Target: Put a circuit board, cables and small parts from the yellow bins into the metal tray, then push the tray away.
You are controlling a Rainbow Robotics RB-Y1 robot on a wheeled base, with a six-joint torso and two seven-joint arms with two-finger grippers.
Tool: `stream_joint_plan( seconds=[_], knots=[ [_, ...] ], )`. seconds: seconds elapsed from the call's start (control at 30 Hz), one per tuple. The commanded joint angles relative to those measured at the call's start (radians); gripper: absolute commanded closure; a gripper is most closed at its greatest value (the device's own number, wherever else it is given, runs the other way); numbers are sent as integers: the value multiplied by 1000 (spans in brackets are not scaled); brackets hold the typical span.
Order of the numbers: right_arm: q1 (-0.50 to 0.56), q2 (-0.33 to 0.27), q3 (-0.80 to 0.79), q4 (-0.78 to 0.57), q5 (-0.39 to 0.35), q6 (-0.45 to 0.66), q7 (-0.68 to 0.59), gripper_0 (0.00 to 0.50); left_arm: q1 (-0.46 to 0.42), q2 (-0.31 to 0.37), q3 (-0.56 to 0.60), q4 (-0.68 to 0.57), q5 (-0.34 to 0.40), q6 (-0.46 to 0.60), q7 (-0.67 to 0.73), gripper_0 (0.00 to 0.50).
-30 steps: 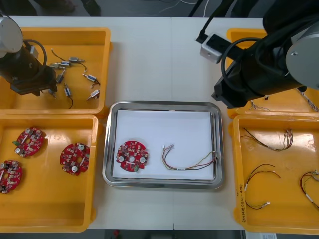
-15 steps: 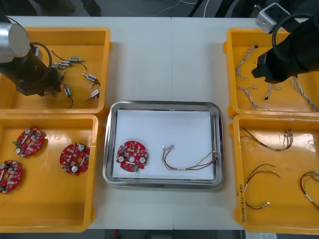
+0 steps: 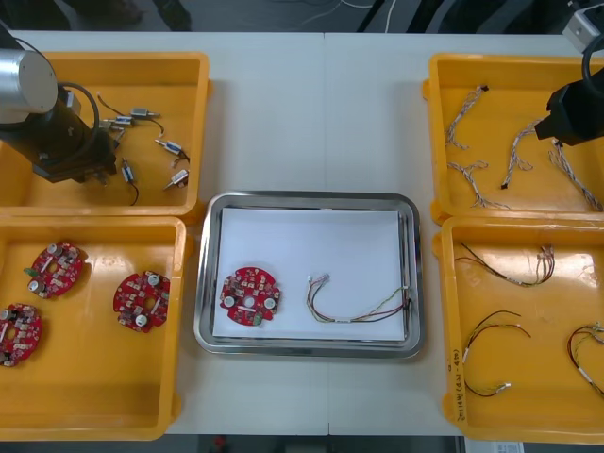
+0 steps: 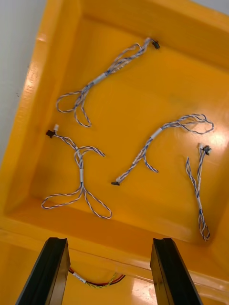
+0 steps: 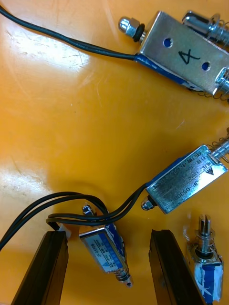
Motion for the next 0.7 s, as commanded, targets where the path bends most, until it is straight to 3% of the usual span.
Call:
stream_joint_plan(
  seconds=[0.03,0.1,0.13,0.4,0.7],
  knots=[
    [-44,-35,-36,54,58,3,-37,0,-49,-13,-10,2,6,-10,-83,83],
    [-67,-24,-36,98,89,3,-37,0,-49,-15,-10,0,7,-10,-84,479],
    [-74,-21,-36,108,93,3,-36,0,-49,-15,-10,0,7,-10,-84,500],
    [-105,34,-53,187,190,3,-39,0,-49,-15,-10,0,10,-8,-92,500],
    [-140,53,-80,307,214,-6,-59,0,-49,15,-9,-6,24,21,-104,500]
  ],
)
